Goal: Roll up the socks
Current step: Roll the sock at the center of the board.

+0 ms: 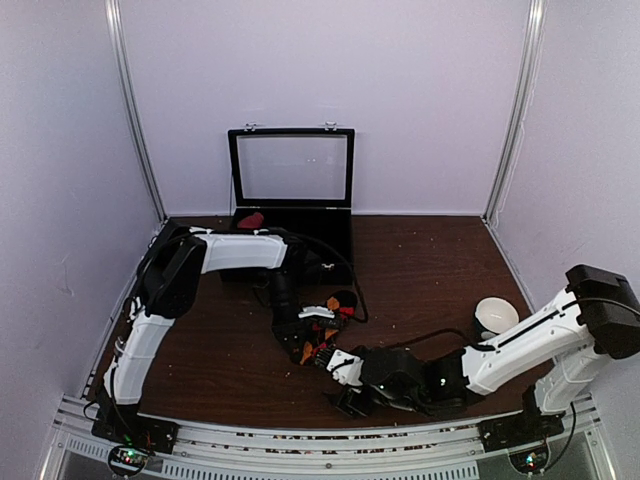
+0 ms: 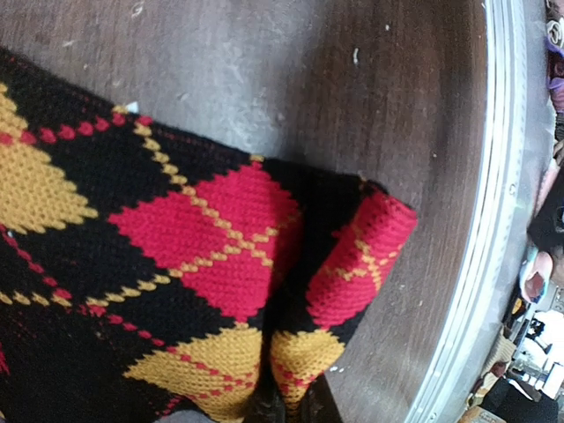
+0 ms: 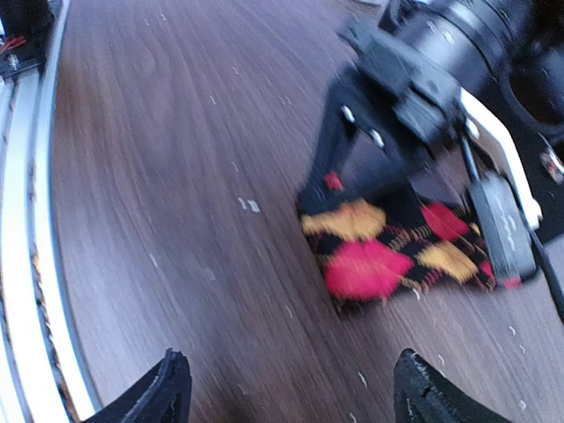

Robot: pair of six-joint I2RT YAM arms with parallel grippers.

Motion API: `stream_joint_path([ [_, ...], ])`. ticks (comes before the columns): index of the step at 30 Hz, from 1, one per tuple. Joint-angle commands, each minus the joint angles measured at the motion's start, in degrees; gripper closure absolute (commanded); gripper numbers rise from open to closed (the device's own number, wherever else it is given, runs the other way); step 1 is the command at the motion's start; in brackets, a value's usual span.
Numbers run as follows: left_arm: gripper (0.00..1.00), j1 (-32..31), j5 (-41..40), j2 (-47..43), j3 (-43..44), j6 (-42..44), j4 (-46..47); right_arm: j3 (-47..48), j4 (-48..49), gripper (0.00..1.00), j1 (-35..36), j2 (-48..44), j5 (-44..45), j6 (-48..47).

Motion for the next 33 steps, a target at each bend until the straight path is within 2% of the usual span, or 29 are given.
stream_joint_path([
  [1,1.00,0.05,-0.09,2.16,1.05,-0.81,-0.44,6.27,2.06,0.29,-3.30,4.85,-9.71,-7.73],
  [6,1.00,0.03,0.59,2.81,2.15,0.52,-2.27,10.93,0.04,0.39,-6.52,9.95,-12.98,-11.19],
  [20,1.00,0.64,1.25,3.00,1.22,2.46,-3.33,14.52,-0.65,0.50,-12.16,17.14,-17.34,-13.76],
  [25,1.00,1.17,2.22,2.41,1.38,3.05,-3.24,13.98,-0.09,0.61,-12.61,18.32,-17.85,-11.29],
  [27,0.99,1.43,2.00,0.84,0.05,2.54,-1.33,13.90,-0.23,0.72,-12.83,18.89,-18.05,-10.21],
  [29,0.98,1.73,1.33,-1.69,-2.13,1.17,2.00,14.36,-1.05,0.86,-13.15,19.62,-18.79,-8.76],
  [30,0.97,2.03,1.00,-3.97,-3.25,0.28,4.14,14.71,-1.84,0.95,-13.56,20.27,-21.05,-8.13],
  [31,0.90,2.40,0.71,-5.74,-4.71,-0.88,6.54,15.40,-3.37,0.98,-13.98,20.74,-22.90,-7.13],
  [33,0.65,3.15,-0.14,-10.29,-7.84,-2.96,11.57,16.04,-5.18,1.00,-15.08,21.54,-26.63,-4.88],
])
